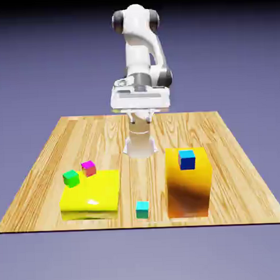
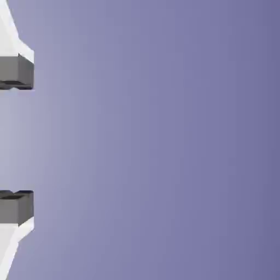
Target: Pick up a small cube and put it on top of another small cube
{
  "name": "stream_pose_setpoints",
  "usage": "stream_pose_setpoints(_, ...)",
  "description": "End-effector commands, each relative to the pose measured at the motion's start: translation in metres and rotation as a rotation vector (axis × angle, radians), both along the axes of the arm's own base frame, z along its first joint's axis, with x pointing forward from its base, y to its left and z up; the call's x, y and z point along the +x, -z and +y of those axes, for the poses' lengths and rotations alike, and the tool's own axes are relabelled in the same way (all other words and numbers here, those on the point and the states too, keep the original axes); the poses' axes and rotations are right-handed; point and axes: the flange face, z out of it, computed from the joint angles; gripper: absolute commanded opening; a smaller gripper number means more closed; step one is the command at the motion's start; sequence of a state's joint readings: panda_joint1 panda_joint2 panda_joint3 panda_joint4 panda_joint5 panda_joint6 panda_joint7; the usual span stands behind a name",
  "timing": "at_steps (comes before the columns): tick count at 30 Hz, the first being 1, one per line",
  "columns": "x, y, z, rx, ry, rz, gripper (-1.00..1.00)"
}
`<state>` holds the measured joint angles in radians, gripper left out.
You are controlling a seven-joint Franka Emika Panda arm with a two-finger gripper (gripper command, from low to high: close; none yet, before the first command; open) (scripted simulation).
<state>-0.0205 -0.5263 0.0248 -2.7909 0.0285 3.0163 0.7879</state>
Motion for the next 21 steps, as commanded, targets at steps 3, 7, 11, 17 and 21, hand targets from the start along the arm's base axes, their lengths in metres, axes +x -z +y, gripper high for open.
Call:
stream_pose_setpoints(3, 0.020, 0.029, -0.013, 0.109, 0.160, 0.111, 0.00)
stream_pose_setpoints(7, 0.041, 0.073, -0.030, 0.261, 0.382, 0.254, 0.00)
stream_pose_setpoints(11, 0.057, 0.120, -0.045, 0.421, 0.612, 0.396, 0.00)
stream_pose_setpoints(17, 0.071, 0.193, -0.062, 0.675, 0.968, 0.614, 0.00)
stream_pose_setpoints(21, 0.075, 0.238, -0.068, 0.853, 1.208, 0.769, 0.00)
